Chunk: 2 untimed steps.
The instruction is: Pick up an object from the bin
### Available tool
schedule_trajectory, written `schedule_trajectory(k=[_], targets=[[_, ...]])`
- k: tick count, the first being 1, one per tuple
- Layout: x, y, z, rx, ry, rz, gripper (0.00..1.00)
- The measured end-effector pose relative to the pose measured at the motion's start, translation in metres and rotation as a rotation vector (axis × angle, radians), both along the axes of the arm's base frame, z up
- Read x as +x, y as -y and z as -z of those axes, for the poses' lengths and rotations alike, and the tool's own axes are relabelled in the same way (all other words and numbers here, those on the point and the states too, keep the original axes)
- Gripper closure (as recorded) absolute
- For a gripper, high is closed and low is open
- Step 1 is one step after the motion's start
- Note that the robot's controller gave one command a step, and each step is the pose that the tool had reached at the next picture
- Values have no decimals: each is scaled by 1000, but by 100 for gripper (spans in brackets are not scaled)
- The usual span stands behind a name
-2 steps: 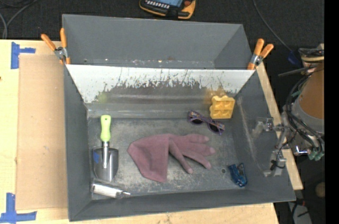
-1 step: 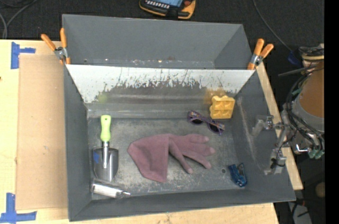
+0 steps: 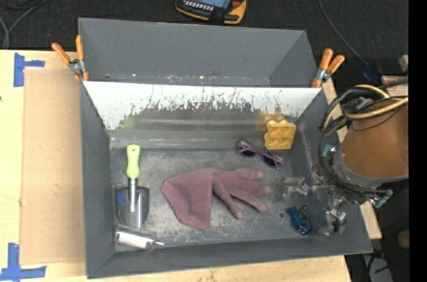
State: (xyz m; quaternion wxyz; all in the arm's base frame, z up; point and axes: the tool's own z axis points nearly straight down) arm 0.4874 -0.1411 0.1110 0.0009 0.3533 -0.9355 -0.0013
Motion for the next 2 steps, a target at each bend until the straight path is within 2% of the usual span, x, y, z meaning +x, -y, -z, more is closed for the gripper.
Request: schedule_trajectory(k=[1,2], targets=[[-6,0,39,6,13,26,0],[5,-23,42,19,-6,-425,0]])
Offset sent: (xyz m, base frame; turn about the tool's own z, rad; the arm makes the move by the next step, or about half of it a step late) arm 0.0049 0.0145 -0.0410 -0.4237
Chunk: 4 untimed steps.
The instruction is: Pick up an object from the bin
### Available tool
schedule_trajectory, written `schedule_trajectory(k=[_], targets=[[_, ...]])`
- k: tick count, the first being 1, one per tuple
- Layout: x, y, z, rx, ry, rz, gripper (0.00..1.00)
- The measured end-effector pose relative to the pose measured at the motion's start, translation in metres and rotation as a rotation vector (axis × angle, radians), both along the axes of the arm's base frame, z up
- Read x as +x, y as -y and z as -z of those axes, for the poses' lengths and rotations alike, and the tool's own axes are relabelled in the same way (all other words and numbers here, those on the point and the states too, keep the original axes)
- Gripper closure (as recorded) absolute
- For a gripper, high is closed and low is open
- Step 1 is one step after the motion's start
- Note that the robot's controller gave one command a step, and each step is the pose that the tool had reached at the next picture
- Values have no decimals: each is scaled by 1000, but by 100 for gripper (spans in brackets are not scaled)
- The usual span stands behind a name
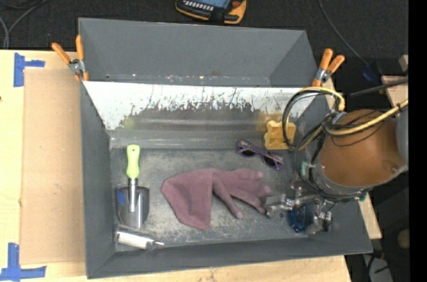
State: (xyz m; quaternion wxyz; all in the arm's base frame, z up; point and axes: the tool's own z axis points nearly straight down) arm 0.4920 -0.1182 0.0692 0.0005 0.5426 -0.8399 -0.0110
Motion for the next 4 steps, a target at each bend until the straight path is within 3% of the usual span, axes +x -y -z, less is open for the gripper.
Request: schedule_trajectory(k=[1,2,4], targets=[[18,2,0,-1,11,87,0],[5,19,-2,13,6,-27,100],[2,19,-23,12,-4,-25,100]])
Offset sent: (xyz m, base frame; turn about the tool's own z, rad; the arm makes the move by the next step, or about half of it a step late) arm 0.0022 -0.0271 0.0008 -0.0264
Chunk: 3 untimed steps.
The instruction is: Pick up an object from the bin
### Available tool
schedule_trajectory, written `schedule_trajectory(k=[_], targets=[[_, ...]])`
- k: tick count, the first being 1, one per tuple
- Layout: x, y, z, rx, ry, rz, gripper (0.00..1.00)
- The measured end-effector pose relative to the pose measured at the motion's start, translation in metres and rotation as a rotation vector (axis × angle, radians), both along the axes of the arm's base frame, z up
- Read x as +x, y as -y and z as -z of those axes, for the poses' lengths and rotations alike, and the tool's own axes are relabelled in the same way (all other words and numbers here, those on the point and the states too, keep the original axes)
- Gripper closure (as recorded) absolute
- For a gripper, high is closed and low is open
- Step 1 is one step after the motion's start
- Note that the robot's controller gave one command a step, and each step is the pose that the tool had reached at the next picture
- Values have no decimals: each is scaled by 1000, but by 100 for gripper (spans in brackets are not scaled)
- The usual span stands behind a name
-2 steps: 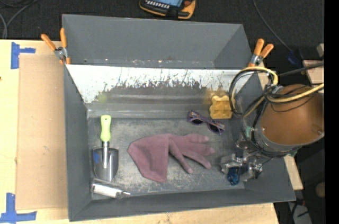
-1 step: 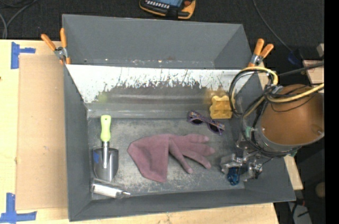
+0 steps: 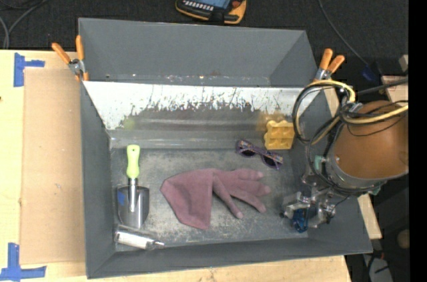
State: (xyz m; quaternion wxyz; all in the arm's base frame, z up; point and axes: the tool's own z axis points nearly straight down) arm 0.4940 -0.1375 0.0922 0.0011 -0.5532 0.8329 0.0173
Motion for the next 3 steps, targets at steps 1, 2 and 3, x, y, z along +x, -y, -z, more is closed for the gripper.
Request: schedule_trajectory(k=[1,2,3], targets=[[1,0,-23,0,3,2,100],[1,-1,-38,1,2,5,100],[1,-1,-52,1,2,7,100]])
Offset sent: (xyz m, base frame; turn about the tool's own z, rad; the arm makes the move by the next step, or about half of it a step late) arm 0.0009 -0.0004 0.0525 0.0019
